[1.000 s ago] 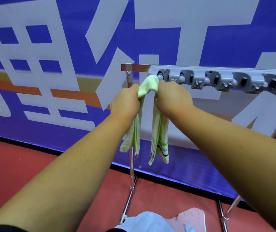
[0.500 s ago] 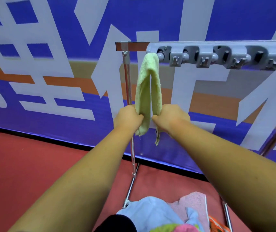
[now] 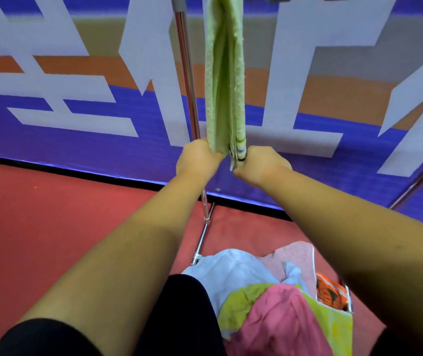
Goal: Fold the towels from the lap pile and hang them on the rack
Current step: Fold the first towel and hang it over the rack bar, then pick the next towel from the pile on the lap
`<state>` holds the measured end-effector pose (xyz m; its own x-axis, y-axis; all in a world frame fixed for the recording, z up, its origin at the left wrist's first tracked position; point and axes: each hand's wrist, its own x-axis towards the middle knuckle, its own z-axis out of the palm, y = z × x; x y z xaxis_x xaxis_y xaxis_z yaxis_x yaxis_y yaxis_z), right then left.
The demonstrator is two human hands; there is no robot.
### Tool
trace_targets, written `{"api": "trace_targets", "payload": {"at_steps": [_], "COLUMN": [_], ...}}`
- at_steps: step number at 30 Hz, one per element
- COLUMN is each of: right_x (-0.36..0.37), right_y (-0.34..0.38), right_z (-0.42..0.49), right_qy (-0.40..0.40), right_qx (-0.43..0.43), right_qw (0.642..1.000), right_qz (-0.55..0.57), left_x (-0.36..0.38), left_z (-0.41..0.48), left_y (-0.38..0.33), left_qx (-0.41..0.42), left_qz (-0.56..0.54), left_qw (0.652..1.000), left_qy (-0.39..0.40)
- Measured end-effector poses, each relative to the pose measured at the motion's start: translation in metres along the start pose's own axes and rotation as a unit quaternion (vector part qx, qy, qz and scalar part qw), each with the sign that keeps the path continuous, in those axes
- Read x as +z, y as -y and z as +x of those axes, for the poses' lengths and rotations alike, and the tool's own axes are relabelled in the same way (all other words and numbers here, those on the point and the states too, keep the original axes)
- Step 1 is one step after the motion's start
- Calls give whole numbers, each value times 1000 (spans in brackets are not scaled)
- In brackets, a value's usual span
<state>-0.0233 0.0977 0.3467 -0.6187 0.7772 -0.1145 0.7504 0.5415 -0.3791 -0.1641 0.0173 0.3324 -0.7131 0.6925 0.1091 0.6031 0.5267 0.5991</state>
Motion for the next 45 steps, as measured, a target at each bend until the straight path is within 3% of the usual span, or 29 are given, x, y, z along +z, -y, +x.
{"api": "trace_targets", "payload": {"at_steps": [4,10,15,20,24,27,30,32,34,36,39,40,42,44,45], "right_x": [33,109,194,262,301,331,346,353,362,355,340,336,336,328,326], "right_y": [-27,-86,-144,-193,-228,-252,-254,-256,-264,-263,-261,-258,-253,-250,-255], "right_z": [1,-5,-26,-60,-92,-113,-118,-118,-116,-106,-88,-84,-80,-82,-82], "right_qy": [49,135,251,291,334,336,313,298,277,279,375,380,277,203,219], "right_qx": [18,62,151,208,314,301,346,354,348,334,247,274,355,379,324], "right_qw": [998,989,954,924,873,885,867,865,877,882,854,850,858,860,899], "right_qz": [-23,3,66,133,167,113,173,193,182,179,262,240,248,274,197], "left_x": [35,122,201,269,315,343,363,375,383,390,387,384,375,367,362], "left_z": [-9,-40,-82,-134,-183,-219,-239,-242,-239,-238,-234,-231,-223,-213,-205], "left_y": [21,69,91,110,134,147,156,164,167,170,161,157,150,145,141], "left_qx": [-24,-67,-114,-161,-148,-112,-121,-132,-141,-153,-188,-214,-277,-336,-347], "left_qz": [7,31,101,125,143,157,180,180,168,135,84,57,-18,-119,-163], "left_qw": [999,985,924,852,847,824,793,805,837,858,854,849,830,807,800], "left_qy": [27,155,350,482,490,533,569,550,501,471,478,480,484,470,461]}}
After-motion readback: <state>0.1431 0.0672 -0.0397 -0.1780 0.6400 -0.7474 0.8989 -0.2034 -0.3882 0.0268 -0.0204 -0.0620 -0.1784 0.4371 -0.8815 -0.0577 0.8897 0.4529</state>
